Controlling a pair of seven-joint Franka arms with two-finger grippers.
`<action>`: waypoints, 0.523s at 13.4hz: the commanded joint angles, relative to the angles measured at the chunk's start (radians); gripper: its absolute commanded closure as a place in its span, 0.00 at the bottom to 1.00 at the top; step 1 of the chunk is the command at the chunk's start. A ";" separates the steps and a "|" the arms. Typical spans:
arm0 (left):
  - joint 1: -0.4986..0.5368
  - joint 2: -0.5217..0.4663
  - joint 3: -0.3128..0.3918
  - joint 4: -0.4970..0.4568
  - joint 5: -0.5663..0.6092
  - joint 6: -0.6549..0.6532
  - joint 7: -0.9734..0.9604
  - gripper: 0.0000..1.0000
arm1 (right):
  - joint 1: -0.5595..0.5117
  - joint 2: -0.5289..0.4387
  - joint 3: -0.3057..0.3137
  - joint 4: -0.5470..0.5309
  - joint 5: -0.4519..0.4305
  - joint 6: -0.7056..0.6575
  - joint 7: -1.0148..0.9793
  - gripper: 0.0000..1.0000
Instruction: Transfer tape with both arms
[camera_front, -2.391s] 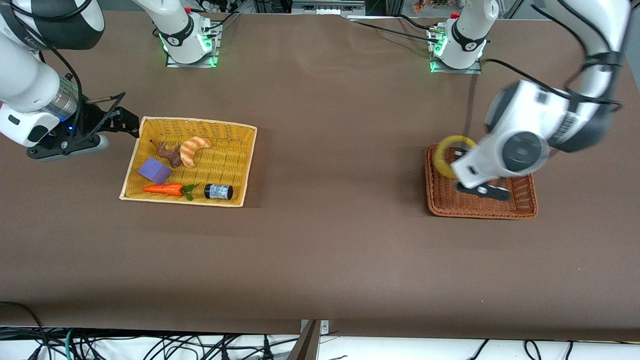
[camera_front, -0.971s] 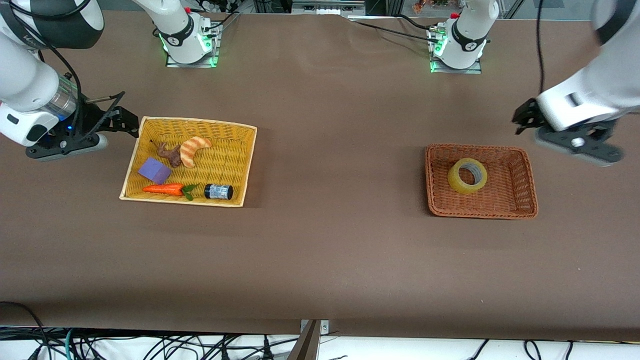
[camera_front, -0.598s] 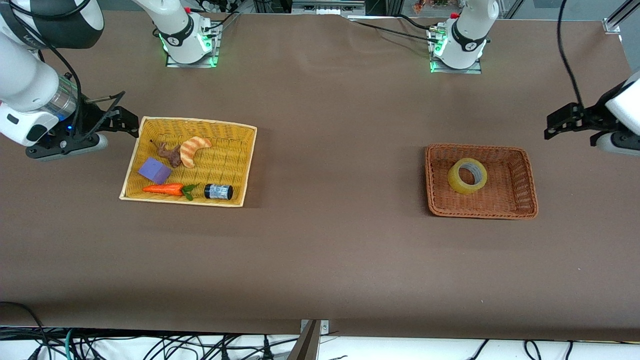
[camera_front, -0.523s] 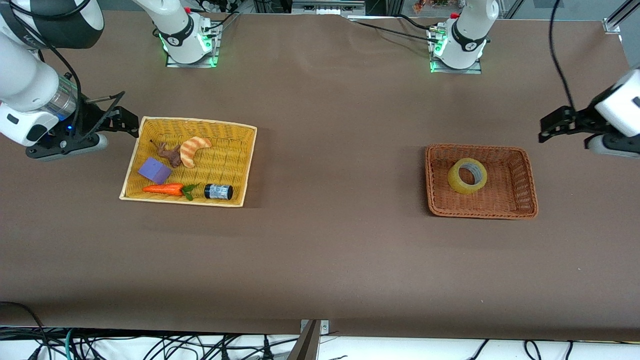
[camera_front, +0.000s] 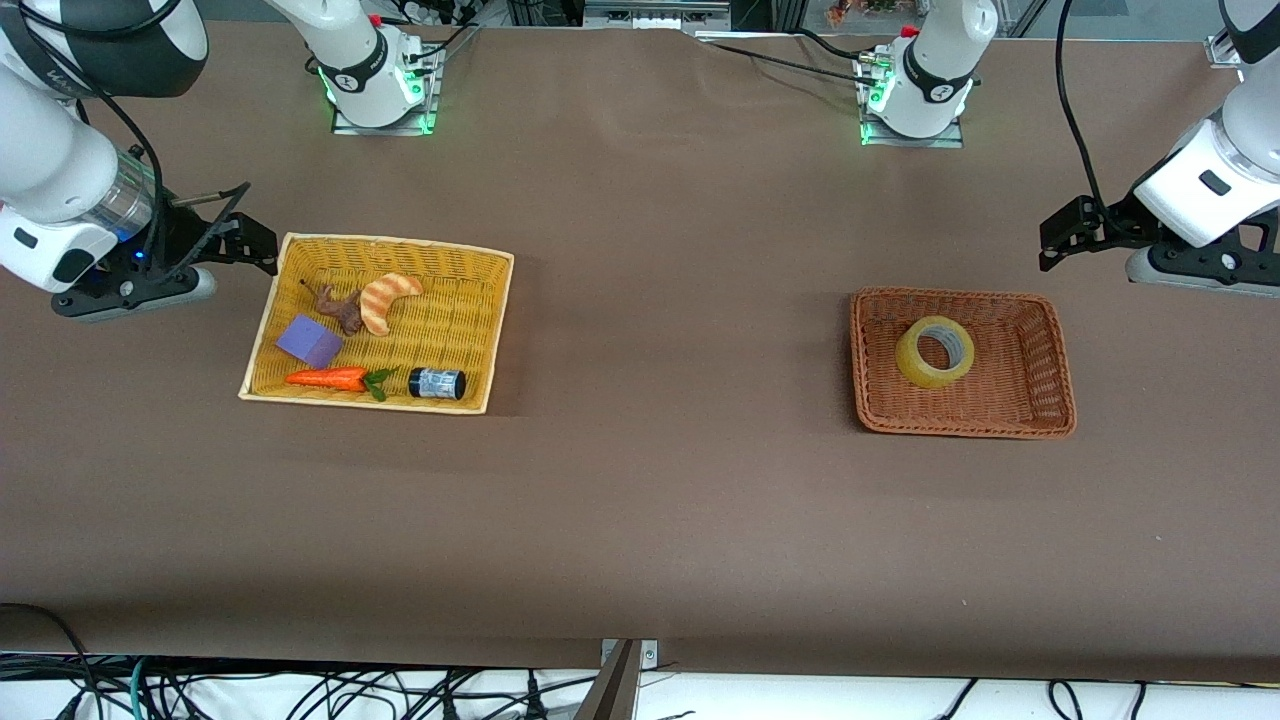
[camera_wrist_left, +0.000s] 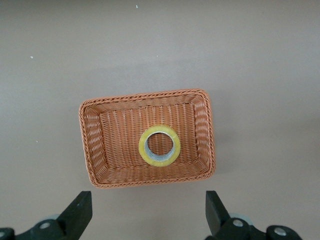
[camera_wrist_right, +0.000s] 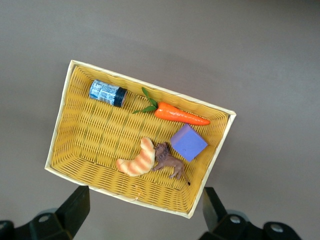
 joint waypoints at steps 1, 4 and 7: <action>-0.008 -0.020 0.012 -0.022 -0.018 0.007 0.009 0.00 | -0.004 -0.021 0.002 -0.006 -0.010 -0.006 -0.014 0.00; -0.007 -0.020 0.013 -0.021 -0.019 -0.020 0.009 0.00 | -0.004 -0.021 0.002 -0.006 -0.010 -0.006 -0.014 0.00; 0.001 -0.022 0.013 -0.021 -0.019 -0.032 0.009 0.00 | -0.004 -0.027 0.001 -0.003 -0.007 -0.020 -0.019 0.00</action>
